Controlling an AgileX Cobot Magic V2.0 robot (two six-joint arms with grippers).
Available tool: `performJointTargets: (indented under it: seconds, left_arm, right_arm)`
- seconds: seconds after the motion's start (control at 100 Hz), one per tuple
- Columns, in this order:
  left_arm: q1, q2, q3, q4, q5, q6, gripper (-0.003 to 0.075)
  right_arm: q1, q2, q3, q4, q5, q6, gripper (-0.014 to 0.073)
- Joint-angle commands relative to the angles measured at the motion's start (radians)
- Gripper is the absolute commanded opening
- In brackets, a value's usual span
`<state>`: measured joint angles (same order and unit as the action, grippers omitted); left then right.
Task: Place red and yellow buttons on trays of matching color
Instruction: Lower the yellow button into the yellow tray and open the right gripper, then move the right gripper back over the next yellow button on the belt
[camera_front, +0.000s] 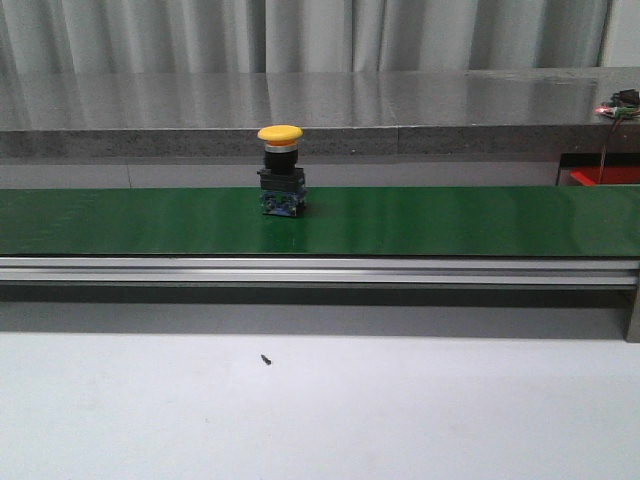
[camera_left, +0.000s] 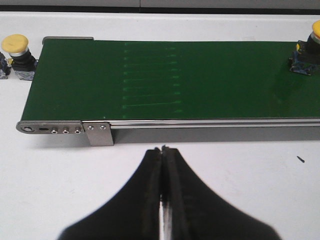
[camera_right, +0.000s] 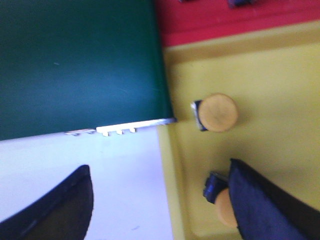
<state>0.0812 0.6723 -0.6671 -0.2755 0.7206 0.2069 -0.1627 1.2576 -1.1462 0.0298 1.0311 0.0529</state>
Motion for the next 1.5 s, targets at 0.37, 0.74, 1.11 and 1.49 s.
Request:
performJointTargets:
  seconds: [0.37,0.74,1.11,1.49]
  left_arm:
    - [-0.007,-0.002,-0.025,-0.019,-0.059,-0.006,-0.0020]
    - [-0.007,-0.002,-0.025,-0.019,-0.059,-0.006,-0.0020]
    - [-0.007,-0.002,-0.025,-0.019,-0.059,-0.006,-0.0020]
    - [-0.007,-0.002,-0.025,-0.019,-0.059,-0.006,-0.0020]
  right_arm:
    - [0.340,0.197,-0.331,0.003,0.052,0.110,0.0560]
    - [0.478,0.385,-0.513,0.064,-0.023,0.134,0.0622]
    - [0.563,0.538,-0.752,0.092,0.070,0.152,0.0663]
    - [0.577,0.627,-0.816,0.109,0.120,0.336,0.0663]
